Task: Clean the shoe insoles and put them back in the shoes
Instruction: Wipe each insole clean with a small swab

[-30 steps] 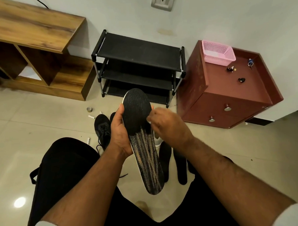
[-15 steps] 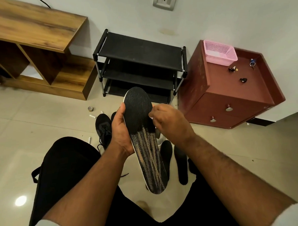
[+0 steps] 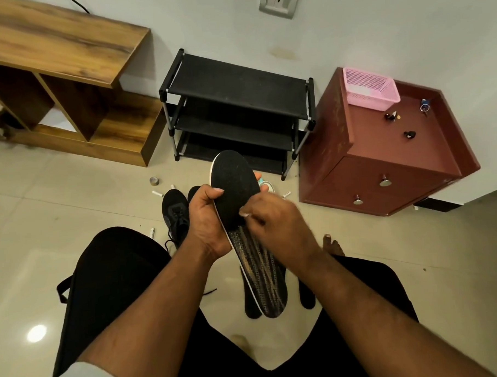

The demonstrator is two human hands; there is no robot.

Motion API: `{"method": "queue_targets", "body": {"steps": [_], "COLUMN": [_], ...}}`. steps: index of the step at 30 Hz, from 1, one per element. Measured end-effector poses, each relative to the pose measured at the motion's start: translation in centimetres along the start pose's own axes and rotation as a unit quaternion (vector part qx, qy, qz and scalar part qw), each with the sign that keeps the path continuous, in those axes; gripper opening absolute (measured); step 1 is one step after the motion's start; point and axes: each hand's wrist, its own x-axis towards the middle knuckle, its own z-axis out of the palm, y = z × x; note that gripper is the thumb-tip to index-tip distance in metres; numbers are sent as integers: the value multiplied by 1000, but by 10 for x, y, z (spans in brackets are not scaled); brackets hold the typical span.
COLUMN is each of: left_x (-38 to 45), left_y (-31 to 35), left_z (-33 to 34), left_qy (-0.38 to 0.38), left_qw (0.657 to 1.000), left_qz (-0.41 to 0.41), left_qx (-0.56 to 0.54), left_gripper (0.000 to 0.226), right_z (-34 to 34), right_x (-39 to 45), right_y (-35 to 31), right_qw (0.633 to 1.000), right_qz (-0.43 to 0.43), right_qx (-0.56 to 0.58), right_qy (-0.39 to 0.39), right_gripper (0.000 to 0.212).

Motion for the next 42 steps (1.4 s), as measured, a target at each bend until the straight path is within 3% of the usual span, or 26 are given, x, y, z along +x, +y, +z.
{"method": "queue_targets", "body": {"steps": [5, 9, 11, 18, 26, 33, 38, 42], "left_x": [2, -1, 0, -2, -6, -2, -1, -1], "left_y": [-1, 2, 2, 4, 7, 8, 7, 5], "left_z": [-5, -1, -2, 1, 5, 5, 4, 3], "left_qy": [0, -3, 1, 28, 31, 33, 19, 31], "left_qw": [1000, 1000, 1000, 997, 997, 996, 996, 995], "left_qz": [20, 0, 4, 61, 55, 80, 86, 87], "left_qx": [-13, -16, -25, -36, -34, -6, 15, 25], "left_gripper": [68, 89, 89, 66, 65, 64, 65, 63], "right_z": [8, -2, -3, 11, -2, 10, -3, 1], "right_x": [-7, 2, 5, -3, 9, -1, 12, 12], "right_y": [-17, 9, 11, -33, 14, -28, 12, -2], "right_qw": [998, 1000, 999, 997, 997, 998, 998, 999], "right_qz": [-46, 27, 40, -63, 70, -57, 56, 27], "right_qx": [11, 3, 0, 25, 1, 27, 10, 15], "right_qy": [-35, 5, 19, -27, 35, -13, 32, 13], "right_gripper": [16, 13, 12, 15, 13, 14, 14, 14]}}
